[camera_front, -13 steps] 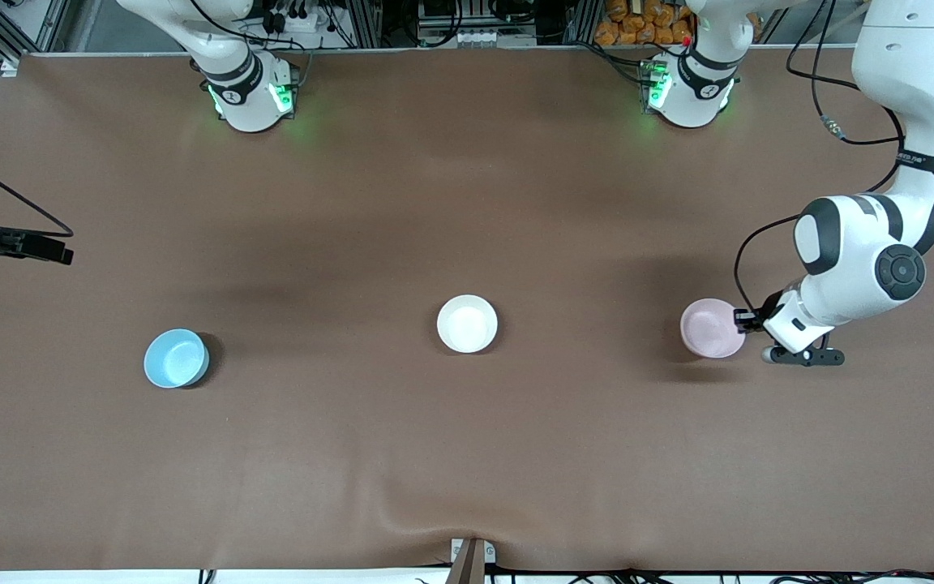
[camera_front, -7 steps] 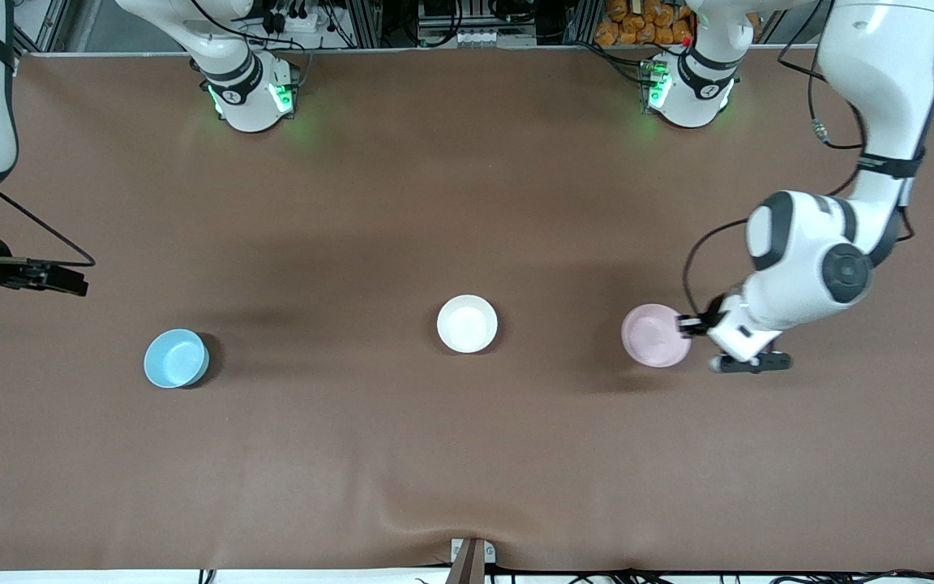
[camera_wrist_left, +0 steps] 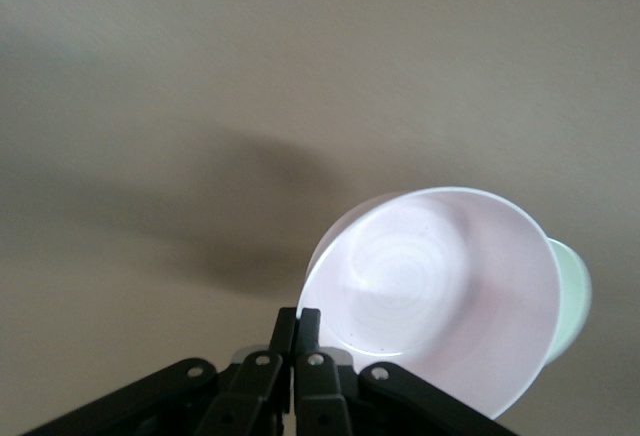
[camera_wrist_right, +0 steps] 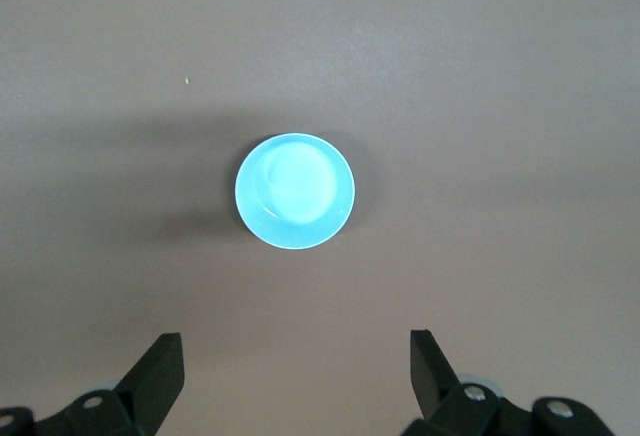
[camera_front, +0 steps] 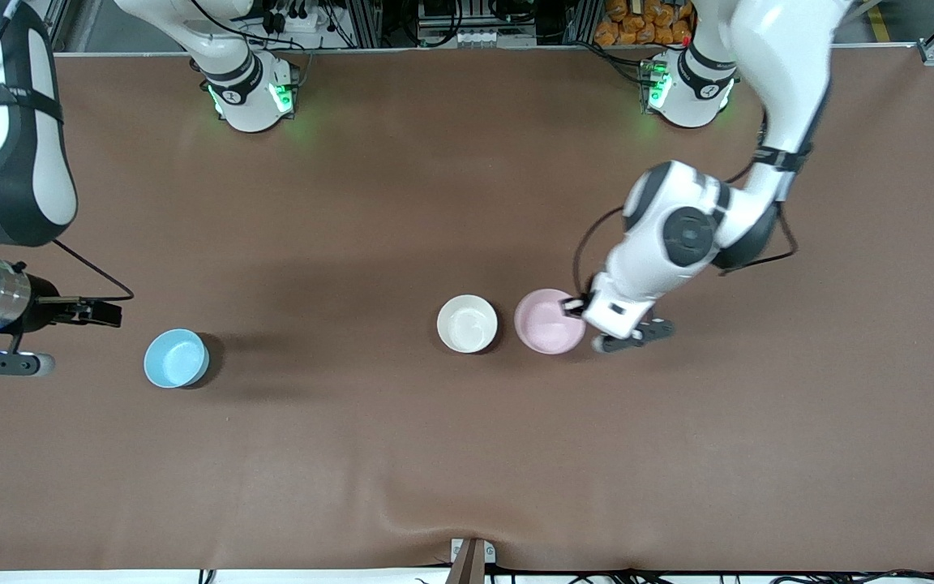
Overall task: Stack pink and blue bowls on white bowl
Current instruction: 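Carry the pink bowl with the left gripper onto the white bowl, then release the pink bowl with the left gripper while the right gripper grasps the blue bowl, then carry the blue bowl with the right gripper while the left gripper withdraws, then lower the blue bowl onto the pink bowl and open the right gripper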
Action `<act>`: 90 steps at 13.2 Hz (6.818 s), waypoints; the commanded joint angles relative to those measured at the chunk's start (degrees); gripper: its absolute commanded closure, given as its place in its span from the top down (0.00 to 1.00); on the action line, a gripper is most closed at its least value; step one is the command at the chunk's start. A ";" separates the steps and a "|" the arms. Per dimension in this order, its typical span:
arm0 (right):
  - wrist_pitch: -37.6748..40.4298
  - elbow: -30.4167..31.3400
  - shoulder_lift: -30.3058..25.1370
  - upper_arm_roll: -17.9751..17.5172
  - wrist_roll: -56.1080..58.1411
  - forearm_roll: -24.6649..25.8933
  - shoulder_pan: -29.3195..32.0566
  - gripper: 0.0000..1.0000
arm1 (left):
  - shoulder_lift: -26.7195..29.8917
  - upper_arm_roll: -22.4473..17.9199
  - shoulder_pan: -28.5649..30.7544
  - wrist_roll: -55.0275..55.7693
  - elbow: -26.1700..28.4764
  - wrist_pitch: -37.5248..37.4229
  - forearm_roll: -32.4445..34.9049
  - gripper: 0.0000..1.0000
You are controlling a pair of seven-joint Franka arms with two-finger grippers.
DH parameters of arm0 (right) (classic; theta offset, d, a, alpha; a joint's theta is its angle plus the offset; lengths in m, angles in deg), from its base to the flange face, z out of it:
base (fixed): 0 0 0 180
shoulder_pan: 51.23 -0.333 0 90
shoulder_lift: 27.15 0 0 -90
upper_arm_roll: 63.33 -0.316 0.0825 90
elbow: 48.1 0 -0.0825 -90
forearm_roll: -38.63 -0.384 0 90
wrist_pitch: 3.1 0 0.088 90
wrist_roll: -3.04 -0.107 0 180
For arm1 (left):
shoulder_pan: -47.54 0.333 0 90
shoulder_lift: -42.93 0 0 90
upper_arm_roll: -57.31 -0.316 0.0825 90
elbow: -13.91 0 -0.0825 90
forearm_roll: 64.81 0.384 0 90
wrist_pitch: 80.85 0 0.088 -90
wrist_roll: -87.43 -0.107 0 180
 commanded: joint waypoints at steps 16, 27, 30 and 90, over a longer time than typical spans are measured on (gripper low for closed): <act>-24.85 9.11 15.07 -0.42 0.87 -8.23 8.79 1.00 | -14.41 -1.64 -11.03 11.22 -14.47 2.00 2.07 0.00; -25.47 10.69 17.89 -0.42 5.09 -12.41 9.84 0.00 | -16.43 -1.64 -11.03 11.56 -14.03 4.71 3.39 0.00; -25.47 10.60 17.98 -0.51 5.18 -12.59 9.85 0.00 | -16.52 -1.64 -10.94 12.18 -13.85 5.34 3.39 0.00; -41.64 9.11 16.84 -11.85 -72.51 -16.45 -30.32 1.00 | 29.36 -8.75 16.31 -38.18 -13.06 -49.16 4.71 1.00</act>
